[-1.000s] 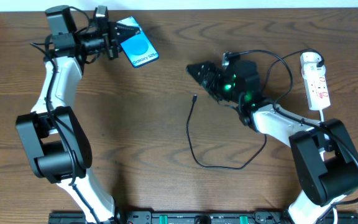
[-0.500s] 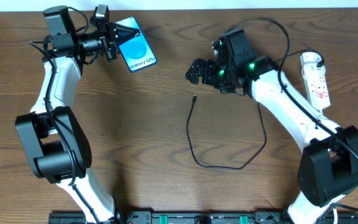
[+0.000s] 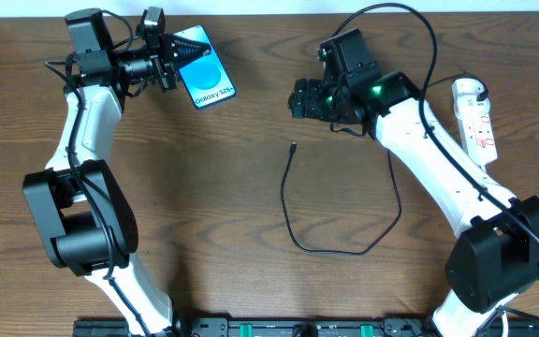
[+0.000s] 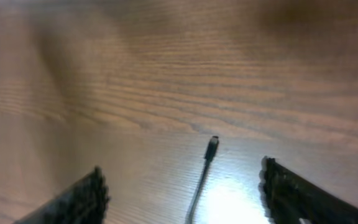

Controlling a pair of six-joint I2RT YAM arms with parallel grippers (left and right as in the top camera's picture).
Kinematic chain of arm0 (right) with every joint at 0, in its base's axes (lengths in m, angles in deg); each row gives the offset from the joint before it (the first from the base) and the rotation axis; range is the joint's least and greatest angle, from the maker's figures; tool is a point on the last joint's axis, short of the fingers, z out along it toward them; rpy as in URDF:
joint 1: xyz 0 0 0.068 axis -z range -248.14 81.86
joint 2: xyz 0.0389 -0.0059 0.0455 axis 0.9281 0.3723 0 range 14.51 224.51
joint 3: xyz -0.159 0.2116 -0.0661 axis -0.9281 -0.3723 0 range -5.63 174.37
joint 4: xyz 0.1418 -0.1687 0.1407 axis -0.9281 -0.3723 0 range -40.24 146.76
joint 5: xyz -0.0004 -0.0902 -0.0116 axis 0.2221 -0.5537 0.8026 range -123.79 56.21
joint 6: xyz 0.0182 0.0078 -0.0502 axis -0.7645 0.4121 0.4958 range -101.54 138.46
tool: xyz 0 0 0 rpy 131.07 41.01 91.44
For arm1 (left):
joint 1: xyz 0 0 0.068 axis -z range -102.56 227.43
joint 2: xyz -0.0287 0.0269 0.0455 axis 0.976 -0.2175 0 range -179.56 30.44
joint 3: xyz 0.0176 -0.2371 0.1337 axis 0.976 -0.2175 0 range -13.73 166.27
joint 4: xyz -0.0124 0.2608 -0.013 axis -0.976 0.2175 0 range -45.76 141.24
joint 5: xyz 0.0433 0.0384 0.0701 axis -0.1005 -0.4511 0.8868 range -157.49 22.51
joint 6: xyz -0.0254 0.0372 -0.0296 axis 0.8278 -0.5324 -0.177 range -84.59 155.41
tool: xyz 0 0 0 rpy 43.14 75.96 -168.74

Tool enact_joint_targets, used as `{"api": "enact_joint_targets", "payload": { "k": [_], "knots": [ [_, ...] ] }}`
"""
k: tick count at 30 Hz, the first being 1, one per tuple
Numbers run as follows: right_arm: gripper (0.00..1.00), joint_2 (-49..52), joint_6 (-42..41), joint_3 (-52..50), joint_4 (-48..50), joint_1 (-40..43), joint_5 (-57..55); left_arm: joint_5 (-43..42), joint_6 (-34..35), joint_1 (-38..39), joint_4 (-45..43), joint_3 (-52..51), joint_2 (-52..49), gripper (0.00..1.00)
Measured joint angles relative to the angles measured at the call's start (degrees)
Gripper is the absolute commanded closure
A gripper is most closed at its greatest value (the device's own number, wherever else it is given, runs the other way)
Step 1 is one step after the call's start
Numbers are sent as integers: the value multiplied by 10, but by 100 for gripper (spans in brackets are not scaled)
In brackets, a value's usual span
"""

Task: Plug charger to phone and switch on socket
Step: 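Grasp the black cable's USB-C plug end with the right gripper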

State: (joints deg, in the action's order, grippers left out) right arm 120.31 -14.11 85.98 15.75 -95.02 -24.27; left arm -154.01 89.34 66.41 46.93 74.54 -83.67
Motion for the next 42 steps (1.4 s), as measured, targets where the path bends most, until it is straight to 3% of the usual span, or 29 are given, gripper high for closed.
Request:
{"api": "enact_joint_targets", "payload": {
  "k": [3, 8, 25, 32, 34, 40, 42],
  "knots": [
    [48, 0, -43, -23, 13, -7, -11, 0, 0, 0, 0, 0, 0, 92],
    [55, 23, -82, -58, 39, -19, -16, 0, 0, 0, 0, 0, 0, 93],
    [55, 163, -130, -65, 87, -42, 61, 3, 0, 2, 0, 0, 0, 93],
    [58, 170, -139, -64, 94, -42, 85, 10, 0, 9, 0, 0, 0, 93],
    [63, 171, -142, -64, 96, -42, 85, 12, 0, 9, 0, 0, 0, 93],
    [99, 181, -133, -64, 126, -42, 83, 14, -2, 13, 0, 0, 0, 92],
    [99, 186, -112, -64, 144, -42, 80, 13, -4, 16, 0, 0, 0, 93]
  ]
}}
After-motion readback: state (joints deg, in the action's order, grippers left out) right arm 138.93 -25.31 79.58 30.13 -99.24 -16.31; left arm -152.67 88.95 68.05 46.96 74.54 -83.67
